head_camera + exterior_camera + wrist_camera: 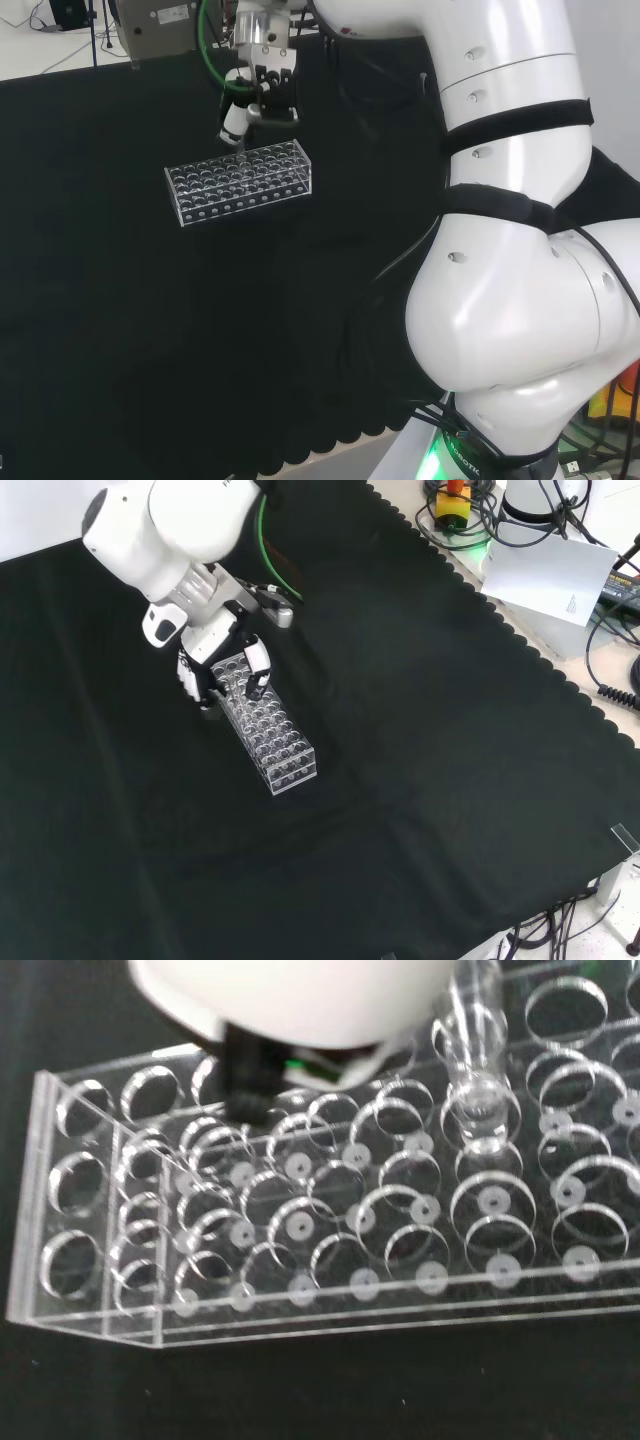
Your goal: Put the test tube back in the rack.
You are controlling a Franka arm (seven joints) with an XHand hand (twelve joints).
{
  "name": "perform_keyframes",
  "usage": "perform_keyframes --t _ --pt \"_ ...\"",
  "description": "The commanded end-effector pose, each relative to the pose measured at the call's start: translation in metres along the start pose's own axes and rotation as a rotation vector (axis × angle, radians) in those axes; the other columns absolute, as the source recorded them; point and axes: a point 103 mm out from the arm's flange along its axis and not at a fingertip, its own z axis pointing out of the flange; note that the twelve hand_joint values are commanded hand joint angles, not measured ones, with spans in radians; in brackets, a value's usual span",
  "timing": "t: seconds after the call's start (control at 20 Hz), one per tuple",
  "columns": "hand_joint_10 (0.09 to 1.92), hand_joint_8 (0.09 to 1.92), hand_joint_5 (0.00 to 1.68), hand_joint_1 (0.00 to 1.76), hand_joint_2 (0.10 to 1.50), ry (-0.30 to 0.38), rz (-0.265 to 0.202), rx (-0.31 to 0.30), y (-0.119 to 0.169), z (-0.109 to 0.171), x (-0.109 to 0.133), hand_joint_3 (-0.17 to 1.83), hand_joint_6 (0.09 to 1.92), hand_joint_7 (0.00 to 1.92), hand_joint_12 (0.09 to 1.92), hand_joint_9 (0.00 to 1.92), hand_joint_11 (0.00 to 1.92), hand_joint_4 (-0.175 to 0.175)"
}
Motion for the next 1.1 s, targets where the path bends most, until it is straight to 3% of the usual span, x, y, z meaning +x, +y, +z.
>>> perform_keyframes --t 0.05,0.45,0.75,1.1 --pt "0.09 0.89 0.53 1.07 0.49 0.047 -0.072 0.000 -0.009 -0.018 0.003 0.66 0.57 0.32 1.48 0.93 0.36 0.032" --pt "0.09 0.90 0.51 1.06 0.49 0.022 -0.147 -0.112 -0.040 -0.055 0.013 0.64 0.55 0.27 1.51 0.87 0.30 0.034" --pt "0.09 0.90 0.51 0.97 0.54 0.065 -0.192 -0.258 -0.089 -0.104 0.011 0.62 0.53 0.27 1.53 0.84 0.24 0.021" --pt "0.09 0.90 0.47 0.90 0.59 0.028 -0.238 -0.362 -0.147 -0.140 0.010 0.58 0.48 0.27 1.55 0.82 0.21 0.005"
